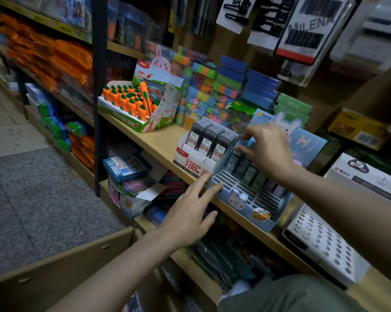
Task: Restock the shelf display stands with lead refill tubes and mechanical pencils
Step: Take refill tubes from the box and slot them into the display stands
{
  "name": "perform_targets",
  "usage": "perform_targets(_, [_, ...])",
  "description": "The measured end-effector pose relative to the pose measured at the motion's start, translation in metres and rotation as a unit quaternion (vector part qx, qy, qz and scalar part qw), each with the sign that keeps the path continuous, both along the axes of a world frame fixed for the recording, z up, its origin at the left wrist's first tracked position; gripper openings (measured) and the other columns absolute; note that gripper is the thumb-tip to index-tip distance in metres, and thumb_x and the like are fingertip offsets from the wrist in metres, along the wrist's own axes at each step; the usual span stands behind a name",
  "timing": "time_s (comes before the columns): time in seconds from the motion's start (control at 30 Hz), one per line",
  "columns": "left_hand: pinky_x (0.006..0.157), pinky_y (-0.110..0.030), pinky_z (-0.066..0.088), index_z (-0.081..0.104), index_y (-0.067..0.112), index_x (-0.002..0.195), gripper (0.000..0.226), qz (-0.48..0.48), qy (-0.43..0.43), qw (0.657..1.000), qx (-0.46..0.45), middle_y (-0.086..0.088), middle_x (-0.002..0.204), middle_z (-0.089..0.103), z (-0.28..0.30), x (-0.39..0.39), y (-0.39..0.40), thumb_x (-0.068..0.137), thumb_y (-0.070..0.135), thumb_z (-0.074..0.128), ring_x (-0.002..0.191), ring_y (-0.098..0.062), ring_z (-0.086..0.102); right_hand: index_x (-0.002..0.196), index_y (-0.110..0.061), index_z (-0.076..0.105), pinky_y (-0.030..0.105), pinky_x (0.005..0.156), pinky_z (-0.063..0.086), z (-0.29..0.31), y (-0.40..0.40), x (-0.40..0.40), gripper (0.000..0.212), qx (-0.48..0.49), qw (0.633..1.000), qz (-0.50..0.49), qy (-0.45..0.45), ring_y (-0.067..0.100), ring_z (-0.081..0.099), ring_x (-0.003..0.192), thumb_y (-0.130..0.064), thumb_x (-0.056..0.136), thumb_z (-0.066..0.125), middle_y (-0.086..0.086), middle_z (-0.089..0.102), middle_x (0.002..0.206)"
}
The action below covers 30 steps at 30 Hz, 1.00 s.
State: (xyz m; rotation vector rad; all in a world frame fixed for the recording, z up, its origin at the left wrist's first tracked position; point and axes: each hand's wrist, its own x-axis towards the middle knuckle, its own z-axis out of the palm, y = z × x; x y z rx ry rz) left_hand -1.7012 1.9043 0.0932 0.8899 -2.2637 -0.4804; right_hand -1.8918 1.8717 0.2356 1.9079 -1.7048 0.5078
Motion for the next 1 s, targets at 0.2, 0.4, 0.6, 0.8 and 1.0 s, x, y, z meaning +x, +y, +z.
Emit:
perform_targets(0.2, [0.116, -0.04, 0.029, 0.016, 0.034, 0.153, 0.068, -0.018, -0.017, 1.0, 0.014, 0.022, 0.158, -0.011, 0.001, 0.004, 0.001, 0.096, 0.031, 0.054, 0.148, -0.008, 0.002, 0.111, -0.016, 0.07, 0.041, 0.092, 0.036, 0.001, 0.009, 0.005, 0.036, 0.02, 0.998, -0.034, -0.05, 0.028, 0.046, 0.109, -0.039, 0.084, 0.072, 0.008, 0.051, 0.112])
perform_targets(0.4, [0.109, -0.028, 0.036, 0.046, 0.029, 0.138, 0.048, 0.008, 0.118, 0.986, 0.118, 0.011, 0.142, 0.045, -0.001, 0.04, 0.011, 0.093, 0.02, 0.059, 0.131, -0.003, 0.041, 0.121, -0.02, 0.062, 0.018, 0.081, 0.043, -0.016, 0.065, 0.038, 0.032, 0.005, 0.973, 0.095, -0.209, 0.003, 0.05, 0.083, -0.028, 0.09, 0.064, -0.004, 0.052, 0.11])
perform_targets(0.6, [0.054, -0.014, 0.048, 0.061, 0.005, 0.1, 0.009, 0.174, 0.246, 0.867, 0.398, -0.011, 0.082, 0.062, -0.043, 0.1, 0.056, 0.093, -0.001, 0.057, 0.067, -0.014, 0.061, 0.095, -0.025, 0.07, 0.018, 0.074, 0.046, -0.095, 0.11, 0.112, 0.011, 0.252, 0.914, 0.217, -0.23, 0.002, 0.059, 0.079, -0.027, 0.084, 0.068, -0.011, 0.065, 0.089])
perform_targets(0.8, [0.048, -0.017, 0.042, 0.059, 0.011, 0.084, 0.015, 0.398, 0.256, 0.739, 0.479, -0.005, 0.07, 0.055, -0.13, 0.152, 0.123, 0.09, -0.003, 0.06, 0.057, -0.011, 0.049, 0.1, -0.013, 0.072, 0.017, 0.07, 0.038, -0.213, 0.121, 0.167, 0.017, 0.503, 0.804, 0.164, -0.272, 0.006, 0.056, 0.081, -0.019, 0.085, 0.069, 0.007, 0.074, 0.1])
perform_targets(1.0, [0.056, -0.02, 0.046, 0.06, 0.01, 0.082, 0.017, 0.463, 0.212, 0.677, 0.531, -0.011, 0.074, 0.059, -0.222, 0.155, 0.176, 0.086, -0.006, 0.06, 0.06, -0.019, 0.055, 0.106, -0.012, 0.066, 0.017, 0.079, 0.044, -0.323, 0.14, 0.186, 0.029, 0.629, 0.739, 0.105, -0.218, 0.019, 0.064, 0.098, -0.016, 0.079, 0.076, 0.007, 0.069, 0.105])
